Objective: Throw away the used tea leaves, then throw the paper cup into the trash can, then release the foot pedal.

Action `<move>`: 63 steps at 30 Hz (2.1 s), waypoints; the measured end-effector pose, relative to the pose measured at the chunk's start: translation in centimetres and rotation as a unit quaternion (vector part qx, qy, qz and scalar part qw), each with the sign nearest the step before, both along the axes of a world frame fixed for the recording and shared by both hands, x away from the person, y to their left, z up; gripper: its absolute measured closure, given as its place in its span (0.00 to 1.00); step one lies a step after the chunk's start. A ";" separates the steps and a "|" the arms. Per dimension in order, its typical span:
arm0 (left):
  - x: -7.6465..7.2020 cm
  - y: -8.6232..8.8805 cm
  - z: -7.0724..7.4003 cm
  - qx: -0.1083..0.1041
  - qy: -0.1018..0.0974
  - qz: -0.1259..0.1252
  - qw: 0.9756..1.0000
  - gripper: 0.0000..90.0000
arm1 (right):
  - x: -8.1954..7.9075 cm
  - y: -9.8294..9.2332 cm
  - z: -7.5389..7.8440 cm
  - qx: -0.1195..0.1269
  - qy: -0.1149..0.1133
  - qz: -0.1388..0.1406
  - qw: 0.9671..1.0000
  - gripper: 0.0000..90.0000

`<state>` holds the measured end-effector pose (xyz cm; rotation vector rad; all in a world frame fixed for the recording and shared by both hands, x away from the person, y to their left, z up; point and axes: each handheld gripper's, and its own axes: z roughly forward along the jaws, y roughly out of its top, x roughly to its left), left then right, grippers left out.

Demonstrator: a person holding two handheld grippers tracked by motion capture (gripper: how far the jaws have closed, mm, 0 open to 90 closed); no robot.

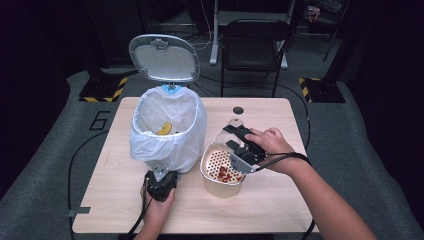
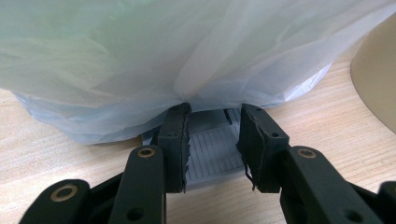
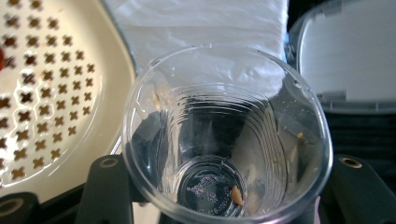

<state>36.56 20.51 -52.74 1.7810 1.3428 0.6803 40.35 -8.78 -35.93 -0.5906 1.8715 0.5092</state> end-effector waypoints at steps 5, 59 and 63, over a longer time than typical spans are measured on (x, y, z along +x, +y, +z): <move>0.0 0.0 0.0 0.000 0.000 0.000 1.000 0.70 | 0.8 -0.4 0.7 0.029 0.046 -0.008 0.998 0.46; 0.0 0.0 0.0 -0.003 0.001 -0.002 1.000 0.70 | 6.9 -3.1 5.0 0.331 0.498 -0.039 0.801 0.45; 0.1 0.0 0.0 -0.005 -0.002 0.000 1.000 0.70 | 6.9 -3.1 5.5 0.341 0.510 -0.045 0.788 0.45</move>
